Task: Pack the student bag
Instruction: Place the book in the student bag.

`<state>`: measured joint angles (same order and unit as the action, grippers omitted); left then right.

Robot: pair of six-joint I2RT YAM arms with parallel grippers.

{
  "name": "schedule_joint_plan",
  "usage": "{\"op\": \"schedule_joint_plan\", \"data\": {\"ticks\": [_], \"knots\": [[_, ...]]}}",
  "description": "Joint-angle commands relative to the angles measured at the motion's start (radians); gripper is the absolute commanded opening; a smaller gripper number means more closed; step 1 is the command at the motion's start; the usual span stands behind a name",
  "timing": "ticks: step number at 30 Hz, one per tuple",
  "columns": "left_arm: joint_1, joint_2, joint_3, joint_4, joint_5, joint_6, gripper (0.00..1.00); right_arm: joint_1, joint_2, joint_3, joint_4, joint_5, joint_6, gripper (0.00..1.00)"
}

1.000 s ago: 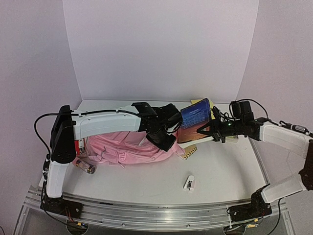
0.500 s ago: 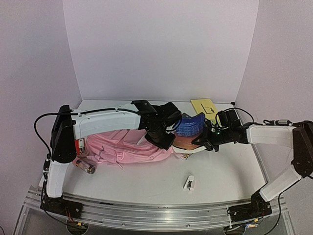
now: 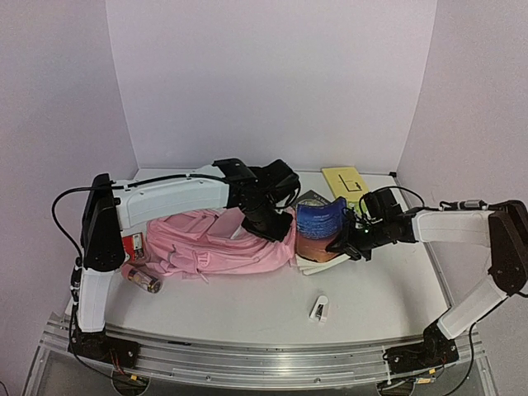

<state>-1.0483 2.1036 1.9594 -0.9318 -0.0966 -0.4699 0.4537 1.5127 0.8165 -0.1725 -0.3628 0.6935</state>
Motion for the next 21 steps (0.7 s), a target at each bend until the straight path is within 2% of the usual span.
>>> {"op": "schedule_joint_plan", "data": {"ticks": [1,3,6,12,16,21], "knots": [[0.025,-0.082,0.079,0.129,0.036,-0.041,0.09,0.035,0.025,0.059,0.001,-0.053,-0.071,0.00],[0.029,-0.071,0.094,0.115,0.033,-0.044,0.09,0.036,0.030,0.063,0.000,-0.058,-0.075,0.00],[0.033,-0.069,0.091,0.110,0.007,-0.042,0.00,0.037,0.032,0.066,0.001,-0.063,-0.077,0.00],[0.033,-0.125,0.052,0.115,-0.136,-0.024,0.00,0.038,-0.023,0.089,-0.033,-0.021,-0.120,0.00],[0.033,-0.180,0.033,0.140,-0.232,-0.013,0.00,0.038,-0.114,0.122,-0.101,0.027,-0.206,0.00],[0.033,-0.210,0.062,0.145,-0.311,0.019,0.00,0.038,-0.245,0.143,-0.156,-0.045,-0.230,0.00]]}}
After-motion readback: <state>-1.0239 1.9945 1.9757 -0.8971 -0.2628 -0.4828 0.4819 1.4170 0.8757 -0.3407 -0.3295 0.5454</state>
